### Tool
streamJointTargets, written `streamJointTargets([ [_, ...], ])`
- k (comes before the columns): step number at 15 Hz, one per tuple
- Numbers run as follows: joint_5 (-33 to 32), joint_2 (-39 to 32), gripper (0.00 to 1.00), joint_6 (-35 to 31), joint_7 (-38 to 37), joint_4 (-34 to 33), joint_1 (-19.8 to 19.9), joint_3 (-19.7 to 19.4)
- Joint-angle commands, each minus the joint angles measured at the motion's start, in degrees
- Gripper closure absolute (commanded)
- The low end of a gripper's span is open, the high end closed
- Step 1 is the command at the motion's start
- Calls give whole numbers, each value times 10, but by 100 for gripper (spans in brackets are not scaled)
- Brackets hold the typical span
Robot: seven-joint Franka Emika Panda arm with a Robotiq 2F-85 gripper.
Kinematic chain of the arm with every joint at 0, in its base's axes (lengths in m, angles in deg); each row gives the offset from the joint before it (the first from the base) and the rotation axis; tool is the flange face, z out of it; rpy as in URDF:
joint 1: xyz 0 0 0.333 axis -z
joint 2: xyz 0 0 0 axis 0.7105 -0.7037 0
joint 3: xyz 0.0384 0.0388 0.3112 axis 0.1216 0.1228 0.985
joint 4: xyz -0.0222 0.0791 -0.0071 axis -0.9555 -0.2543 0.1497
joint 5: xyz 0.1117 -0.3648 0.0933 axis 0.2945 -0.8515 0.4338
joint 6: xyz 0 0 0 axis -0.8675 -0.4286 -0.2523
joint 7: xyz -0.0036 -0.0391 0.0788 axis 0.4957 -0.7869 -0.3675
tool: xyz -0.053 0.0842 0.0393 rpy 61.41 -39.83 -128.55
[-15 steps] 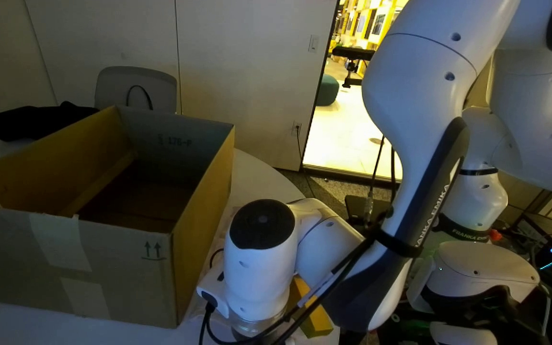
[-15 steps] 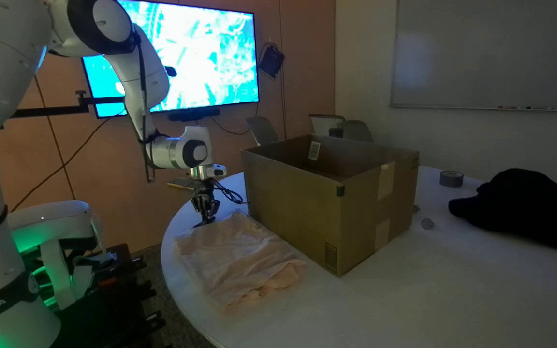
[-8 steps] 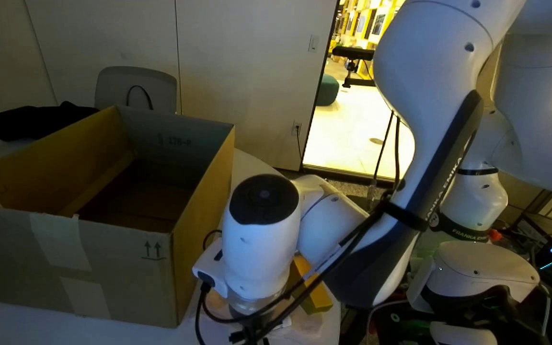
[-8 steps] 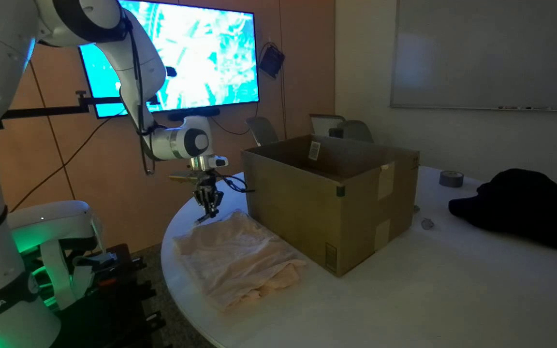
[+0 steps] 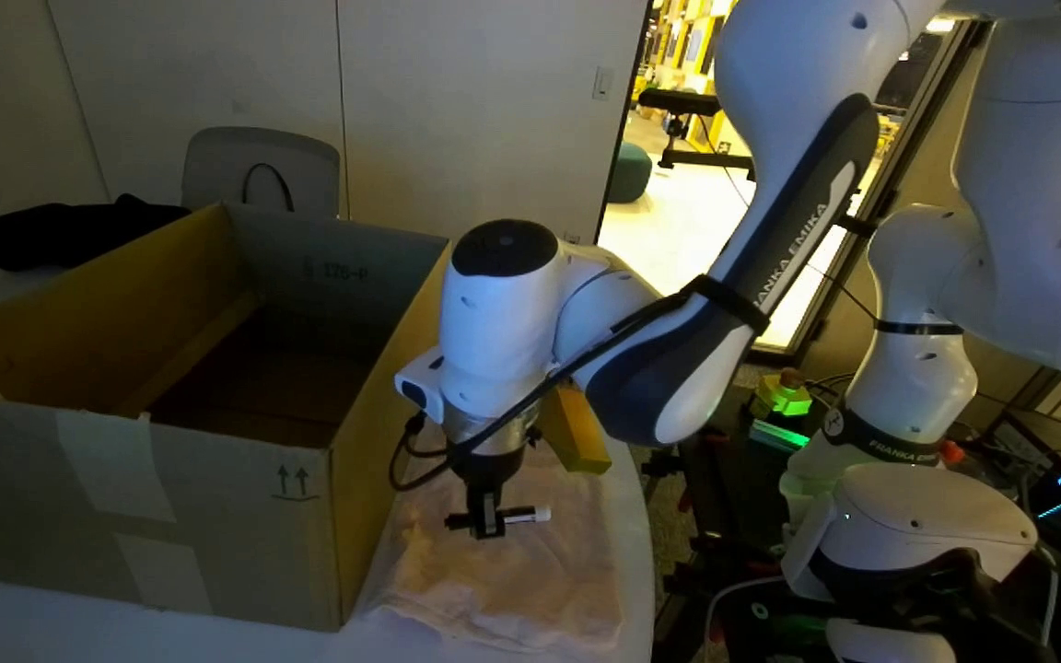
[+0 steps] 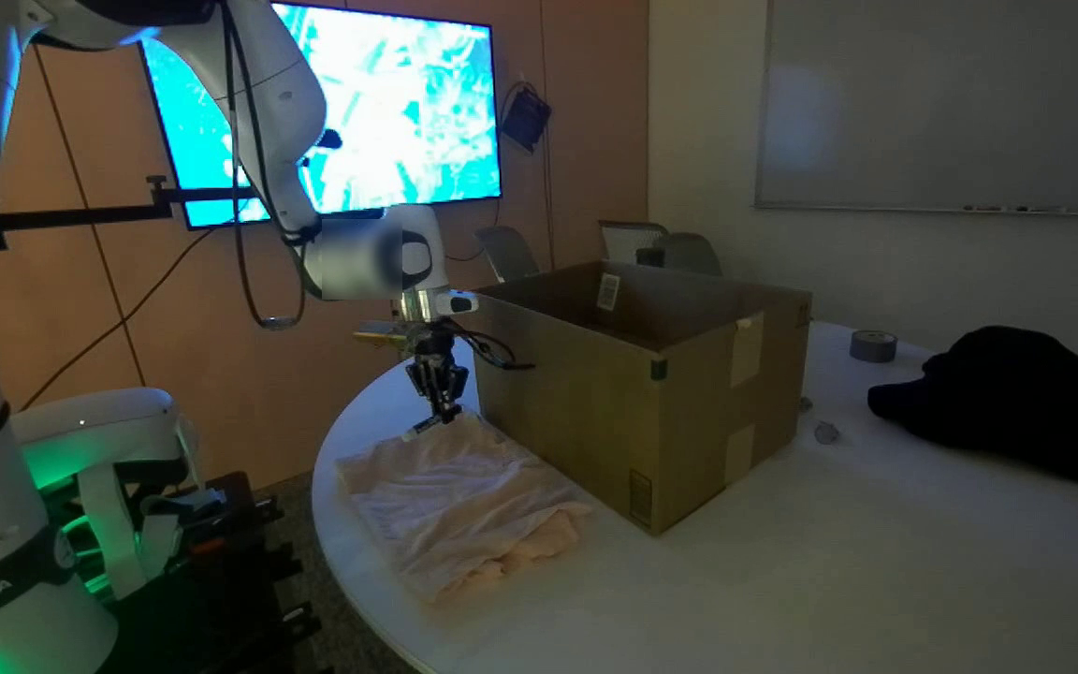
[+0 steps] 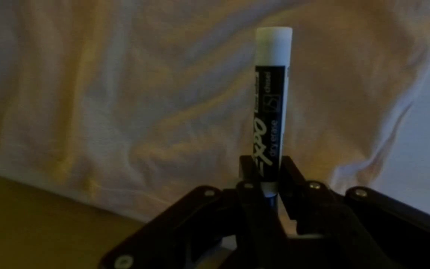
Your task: Put the marker on the towel and wrap it, then put it in the box
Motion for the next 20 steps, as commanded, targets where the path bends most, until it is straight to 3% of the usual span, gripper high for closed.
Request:
streamJointTargets([
  [1, -31, -19, 95, -28, -56, -1, 5, -34],
  [8, -66, -79, 95, -45, -201, -22, -38, -108],
  [12, -50, -87, 95, -30, -228, -20, -42, -109],
  [13, -53, -89, 55, -30, -238, -21, -46, -113],
  [15, -48, -83, 49, -27, -233, -17, -38, -106],
  [20, -59, -35, 10, -44, -238, 18, -39, -110],
])
